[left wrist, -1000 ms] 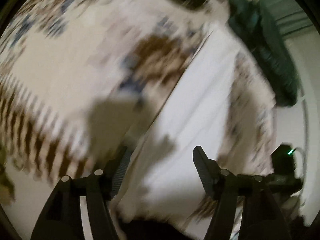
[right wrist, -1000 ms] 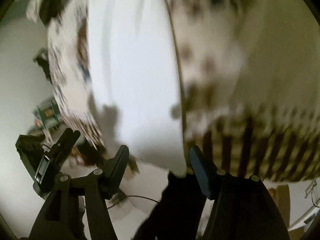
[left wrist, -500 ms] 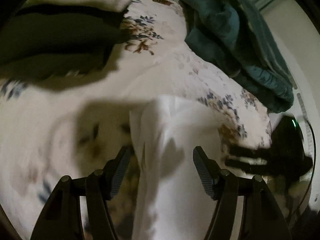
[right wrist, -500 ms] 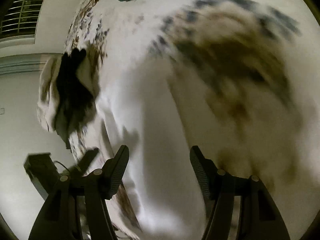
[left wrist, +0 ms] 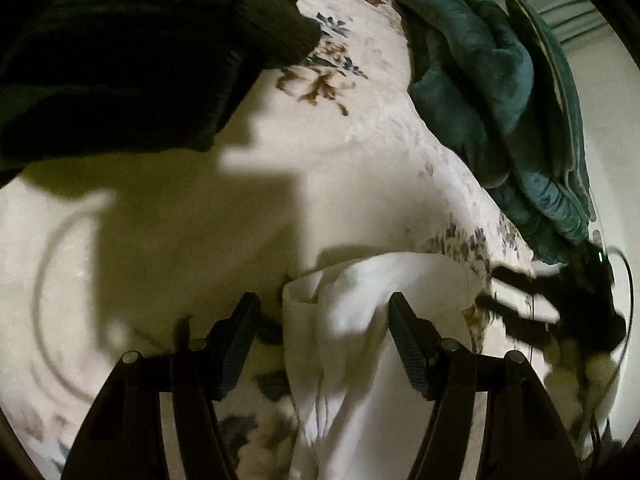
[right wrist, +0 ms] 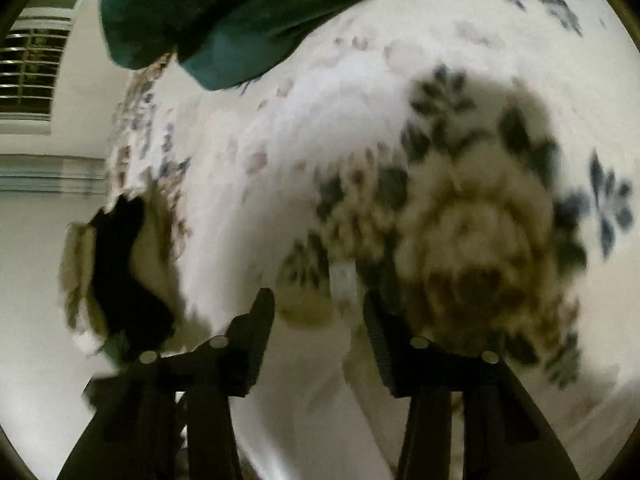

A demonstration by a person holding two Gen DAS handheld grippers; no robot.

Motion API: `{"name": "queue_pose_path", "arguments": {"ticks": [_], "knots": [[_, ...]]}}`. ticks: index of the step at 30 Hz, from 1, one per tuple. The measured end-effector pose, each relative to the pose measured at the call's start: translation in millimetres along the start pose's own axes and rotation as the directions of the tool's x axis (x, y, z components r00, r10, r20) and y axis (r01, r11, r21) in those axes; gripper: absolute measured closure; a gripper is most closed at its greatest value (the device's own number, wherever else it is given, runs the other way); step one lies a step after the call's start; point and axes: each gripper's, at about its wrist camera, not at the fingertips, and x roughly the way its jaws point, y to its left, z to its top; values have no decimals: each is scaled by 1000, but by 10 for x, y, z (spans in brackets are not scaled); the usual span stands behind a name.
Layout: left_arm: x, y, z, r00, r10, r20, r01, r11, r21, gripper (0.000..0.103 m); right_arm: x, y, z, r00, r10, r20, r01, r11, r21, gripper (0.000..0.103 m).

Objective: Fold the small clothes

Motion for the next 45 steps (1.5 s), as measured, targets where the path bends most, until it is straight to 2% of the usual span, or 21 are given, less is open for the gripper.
{"name": "queue_pose_path", "arguments": {"ticks": [3, 6, 7, 8, 13, 16, 18, 19, 20, 22, 23, 24, 27, 29, 34, 35, 36, 37, 39, 40, 45], "knots": [[36, 17, 56, 999, -40, 33, 40, 999, -18, 46, 204, -111, -121, 996, 69, -63, -67, 997, 38, 49], [46, 20, 137, 998, -40, 41, 42, 998, -36, 46, 563, -70, -56, 990, 102, -92, -96, 993, 65, 49], [34, 15, 144, 998, -41, 41, 42, 999, -31, 46, 669, -21, -11, 989, 127, -79, -121, 990, 70, 60], [24, 12, 141, 999, -35, 38, 36, 999, -25, 46, 700, 33, 38, 992, 113, -55, -110, 993, 53, 94], [36, 22, 153, 999, -22, 33, 22, 1000, -4, 46, 780, 363, 247, 1000, -23, -8, 22, 997, -77, 95], [7, 64, 146, 999, -29, 29, 30, 1000, -10, 46, 790, 444, 338, 989, -147, 34, 151, 976, -154, 95], [-43, 87, 123, 999, -35, 21, 36, 999, -22, 45, 782, 391, 377, 989, -148, -19, 144, 982, -120, 87], [-80, 102, 104, 999, -48, 17, 48, 998, -33, 44, 726, 350, 359, 994, -106, -25, 103, 990, -92, 80], [-154, 131, 66, 997, -70, 18, 71, 996, -51, 44, 658, 308, 321, 998, -57, -32, 54, 996, -77, 67], [-223, 159, 1, 994, -106, 18, 107, 992, -72, 44, 589, 220, 238, 998, 4, -61, -8, 998, -65, 49], [-240, 197, -49, 990, -140, 13, 141, 986, -92, 42, 574, 174, 200, 997, 31, -75, -35, 998, -59, 46], [-226, 217, -68, 988, -156, 7, 156, 982, -106, 39, 588, 109, 155, 993, 63, -102, -68, 997, -48, 46], [-47, 279, -105, 979, -202, -26, 196, 968, -157, 39, 738, -56, 48, 979, 116, -171, -121, 992, -22, 46], [97, 268, -70, 973, -230, -31, 221, 960, -169, 39, 875, -92, 4, 966, 148, -211, -155, 988, -20, 41], [253, 138, 75, 976, -216, 0, 214, 968, -128, 42, 1092, -26, 56, 950, 217, -226, -229, 973, -28, 39], [254, 84, 107, 978, -208, 20, 209, 973, -101, 47, 1115, -12, 75, 949, 219, -227, -232, 972, -32, 39], [254, 45, 123, 982, -189, 27, 191, 979, -75, 79, 1134, 24, 87, 950, 216, -228, -232, 972, -46, 39], [271, 1, 142, 986, -164, 17, 165, 985, -48, 92, 1130, 72, 88, 955, 200, -219, -221, 972, -74, 43], [261, -46, 135, 988, -152, 26, 152, 988, -17, 92, 1118, 189, 65, 966, 155, -208, -187, 972, -145, 76], [231, -72, 127, 988, -149, 33, 149, 989, -1, 92, 1114, 233, 47, 969, 131, -208, -168, 971, -170, 97], [-33, -216, 46, 984, -160, 77, 156, 986, 54, 93, 894, 397, -96, 979, 130, -156, -164, 959, -232, 100]]}}
